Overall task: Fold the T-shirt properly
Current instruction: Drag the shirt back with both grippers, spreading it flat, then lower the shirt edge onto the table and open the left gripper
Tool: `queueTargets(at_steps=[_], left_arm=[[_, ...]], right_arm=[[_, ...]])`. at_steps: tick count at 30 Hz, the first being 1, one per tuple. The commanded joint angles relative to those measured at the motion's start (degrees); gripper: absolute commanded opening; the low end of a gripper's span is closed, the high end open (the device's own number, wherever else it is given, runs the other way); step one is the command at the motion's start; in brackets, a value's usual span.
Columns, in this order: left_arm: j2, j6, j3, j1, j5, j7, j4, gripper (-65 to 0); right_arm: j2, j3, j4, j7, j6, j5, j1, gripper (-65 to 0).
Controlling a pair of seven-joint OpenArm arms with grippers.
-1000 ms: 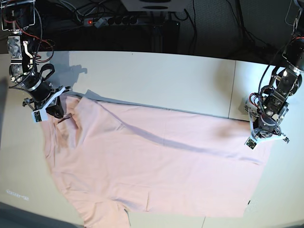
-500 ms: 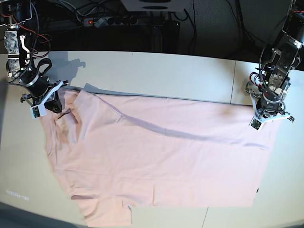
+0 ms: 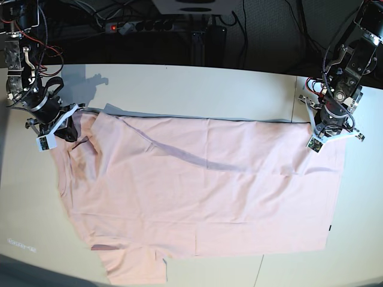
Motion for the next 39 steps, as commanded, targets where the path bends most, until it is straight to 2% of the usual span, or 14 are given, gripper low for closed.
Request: queueTargets(at_steps=[1, 7, 11, 24, 30, 34, 39], left_arm=[[-0.81, -2.38, -0.35, 0.46, -1.75, 0.98, 0.44, -65.0], [-3.72, -2.62, -4.59, 3.13, -2.25, 0.83, 0.74, -65.0], [-5.22, -5.22, -8.07, 5.03, -5.55, 0.83, 2.54, -65.0], [-5.25, -5.14, -10.03, 10.84, -5.11, 1.05, 9.62, -65.0], [-5.25, -4.24, -10.62, 10.97, -4.07, 1.01, 10.56, -65.0], [-5.25, -4.2, -13.44, 10.97, -4.83, 1.01, 12.92, -65.0], [-5.05, -9.16, -18.23, 10.95, -12.41, -0.85, 14.03, -65.0]], right_arm=[[1.09, 0.57, 0.48, -2.69, 1.92, -0.79, -0.57, -65.0], [1.05, 4.15, 5.75, -2.71, 2.14, 1.81, -6.1, -65.0], [1.05, 7.21, 9.62, -2.75, 2.21, 1.92, -10.05, -65.0], [1.01, 13.64, 15.26, -2.71, 2.19, 2.14, -19.17, -65.0], [0.94, 15.65, 15.52, -2.73, 2.21, 3.56, -19.82, -65.0], [0.94, 15.72, 15.52, -2.73, 2.21, 3.87, -19.82, -65.0], [0.92, 15.72, 15.52, -2.71, 2.19, 3.87, -19.8, -65.0]])
